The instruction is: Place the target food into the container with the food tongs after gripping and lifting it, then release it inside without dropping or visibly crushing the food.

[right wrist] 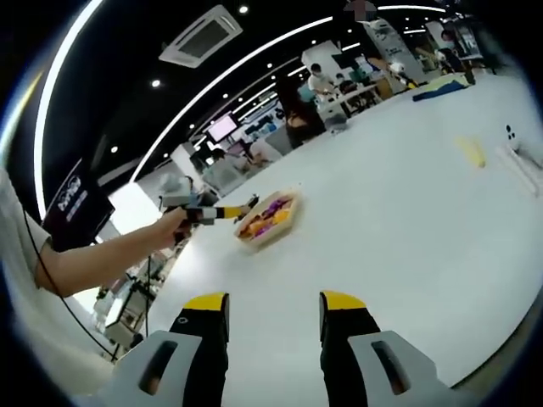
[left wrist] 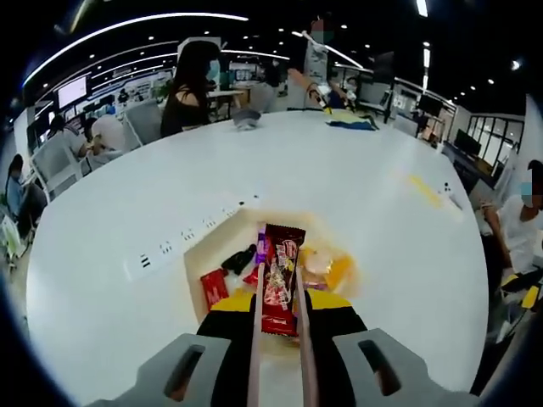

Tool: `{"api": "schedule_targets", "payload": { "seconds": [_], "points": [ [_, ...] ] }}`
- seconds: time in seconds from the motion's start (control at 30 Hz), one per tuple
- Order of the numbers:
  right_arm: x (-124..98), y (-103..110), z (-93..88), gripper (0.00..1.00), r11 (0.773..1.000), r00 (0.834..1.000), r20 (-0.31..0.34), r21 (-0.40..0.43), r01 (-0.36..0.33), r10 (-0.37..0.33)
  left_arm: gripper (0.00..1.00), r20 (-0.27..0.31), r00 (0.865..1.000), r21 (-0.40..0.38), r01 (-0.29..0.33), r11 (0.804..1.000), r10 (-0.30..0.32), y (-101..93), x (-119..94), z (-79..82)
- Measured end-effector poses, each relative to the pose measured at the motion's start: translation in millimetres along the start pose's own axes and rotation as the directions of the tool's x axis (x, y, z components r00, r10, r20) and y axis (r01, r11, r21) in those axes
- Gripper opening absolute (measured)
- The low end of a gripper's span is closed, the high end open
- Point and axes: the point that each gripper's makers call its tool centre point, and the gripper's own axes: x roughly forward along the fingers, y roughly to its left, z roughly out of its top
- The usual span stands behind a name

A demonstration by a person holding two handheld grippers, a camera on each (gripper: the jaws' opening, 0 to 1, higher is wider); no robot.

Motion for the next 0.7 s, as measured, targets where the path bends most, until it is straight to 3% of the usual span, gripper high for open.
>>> {"api": "schedule_targets", "payload": {
  "seconds": [0.4,0.7],
  "points": [
    [-0.6,-6.5,0.2,0.42,1.000,1.000,-0.007,0.004,0.010,-0.010,0.19,-0.021,0.998,-0.029,-0.059,0.998,0.058,36.5,13.2,0.1],
    [-5.6,-11.8,-0.8,0.42,1.000,1.000,-0.010,0.011,0.025,-0.025,0.19,-0.057,0.997,-0.036,-0.062,0.997,0.060,45.5,27.7,-6.7]
  ]
}}
